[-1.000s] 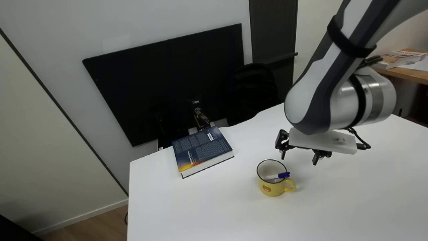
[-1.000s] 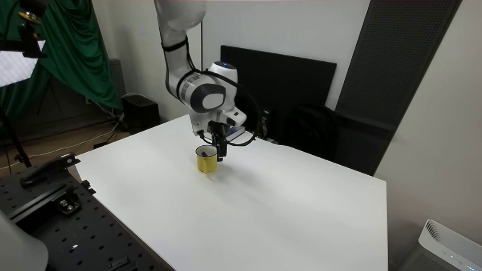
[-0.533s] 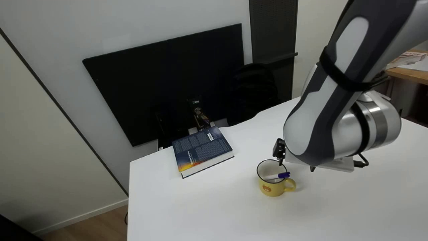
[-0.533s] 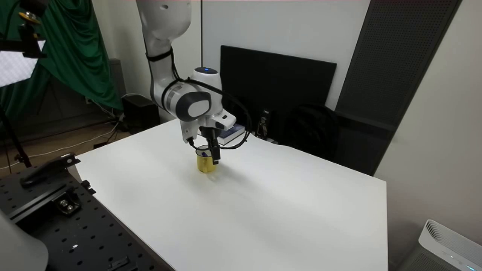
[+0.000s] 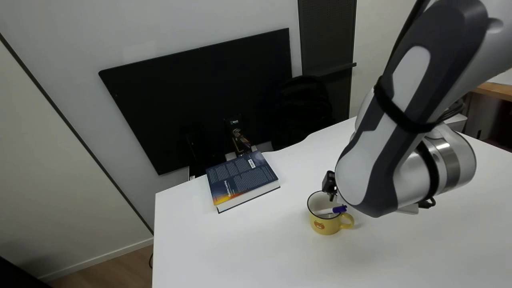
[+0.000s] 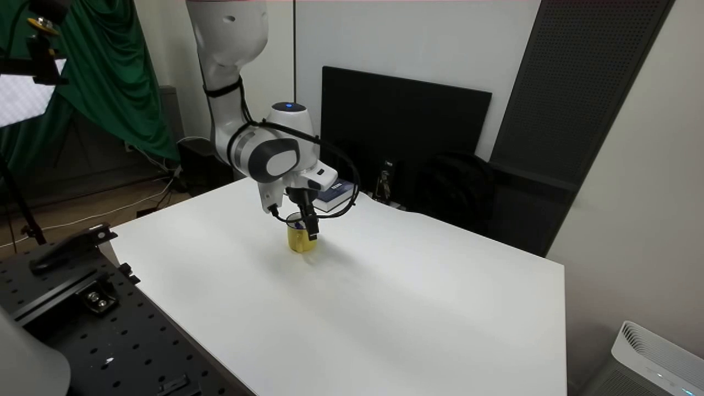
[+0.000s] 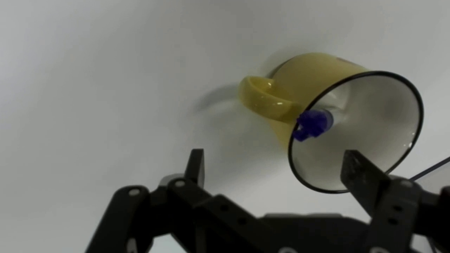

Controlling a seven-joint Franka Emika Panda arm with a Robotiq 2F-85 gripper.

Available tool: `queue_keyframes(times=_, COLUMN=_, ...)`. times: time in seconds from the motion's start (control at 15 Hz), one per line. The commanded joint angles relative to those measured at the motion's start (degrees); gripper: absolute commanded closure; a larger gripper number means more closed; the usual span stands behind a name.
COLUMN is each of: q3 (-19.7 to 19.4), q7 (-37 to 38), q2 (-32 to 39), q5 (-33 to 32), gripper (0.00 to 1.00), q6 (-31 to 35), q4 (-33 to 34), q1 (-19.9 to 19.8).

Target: Take the pen out of the cup and put it on the desk

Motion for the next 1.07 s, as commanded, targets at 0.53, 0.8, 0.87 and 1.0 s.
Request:
queue_keyframes(times=0.53, q3=7.9, q7=1.6, q2=0.5, q5=3.9, gripper=0.00, q6=-2.3, q4=2.4, q1=-6.3)
queue_keyframes(times=0.8, q3=7.7, q7=1.6, q2=0.6, q5=3.9, gripper=0.26, q6=-2.2, q4=2.5, q1=-6.2)
queue_keyframes(times=0.87, q3=7.5, q7=1.7, q2=0.7, q5=3.9, gripper=0.33, q6=-2.3, q4=2.6, q1=-5.9)
queue_keyframes(times=1.0, q3=7.2, q7=1.8, q2=0.8, q5=3.8, gripper=0.47, q6=-2.4, q4=2.6, q1=-5.5)
